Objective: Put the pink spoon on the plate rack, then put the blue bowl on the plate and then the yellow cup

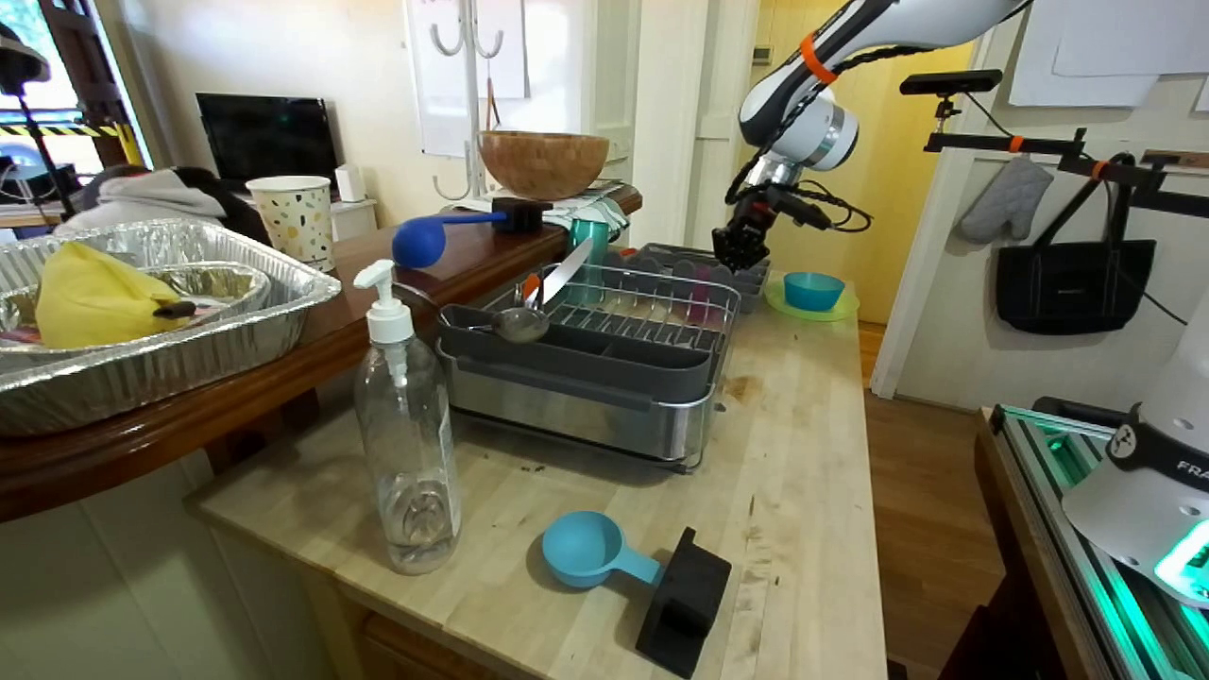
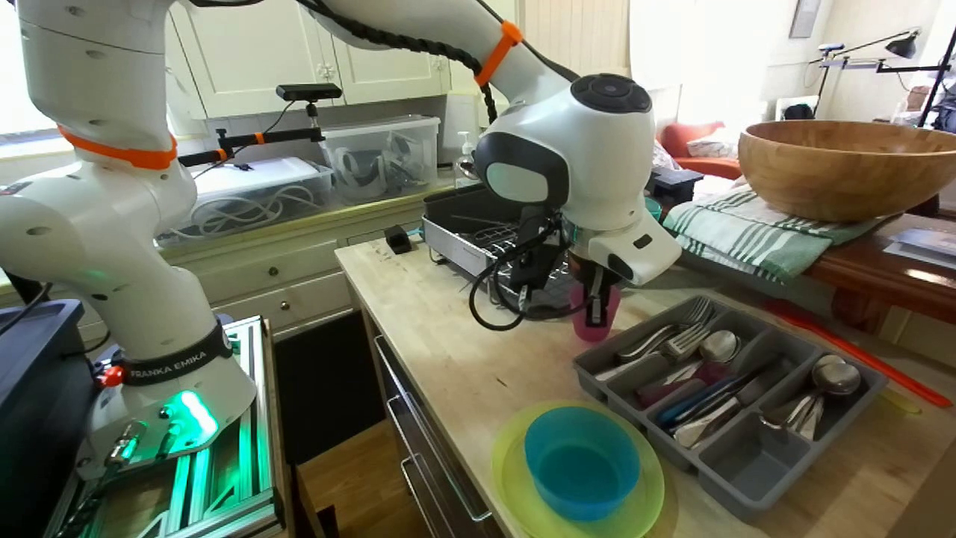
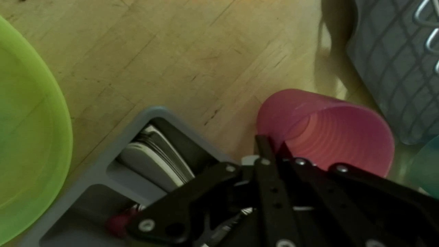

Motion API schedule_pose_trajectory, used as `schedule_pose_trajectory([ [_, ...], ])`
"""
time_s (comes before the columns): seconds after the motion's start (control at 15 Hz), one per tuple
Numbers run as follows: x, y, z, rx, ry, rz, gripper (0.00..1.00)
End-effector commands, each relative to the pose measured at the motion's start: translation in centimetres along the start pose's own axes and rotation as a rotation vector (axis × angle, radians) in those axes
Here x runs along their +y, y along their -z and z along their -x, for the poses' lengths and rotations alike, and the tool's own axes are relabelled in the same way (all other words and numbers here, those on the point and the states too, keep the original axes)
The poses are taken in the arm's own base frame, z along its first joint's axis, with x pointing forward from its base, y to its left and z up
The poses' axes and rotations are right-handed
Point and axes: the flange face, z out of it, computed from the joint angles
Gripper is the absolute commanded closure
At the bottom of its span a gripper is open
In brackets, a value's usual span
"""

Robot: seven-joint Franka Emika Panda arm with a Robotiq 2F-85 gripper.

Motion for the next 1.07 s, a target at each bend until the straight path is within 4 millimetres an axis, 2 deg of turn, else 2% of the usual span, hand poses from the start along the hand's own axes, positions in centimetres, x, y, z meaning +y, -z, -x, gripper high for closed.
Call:
schedule_pose_trajectory([
  [0.0, -0.5, 1.9, 0.8, -0.007, 0.042, -0.024, 0.99],
  [0.33, -1.3, 5.2, 3.1, -0.026, 0.113, -0.033, 0.99],
  [0.53, -0.7, 7.6, 5.0, -0.046, 0.148, -0.02, 0.99],
  [0.8, 1.3, 11.0, 6.8, -0.014, 0.155, -0.003, 0.99],
  [1.0, 3.9, 13.6, 7.6, 0.031, 0.128, -0.005, 0.99],
])
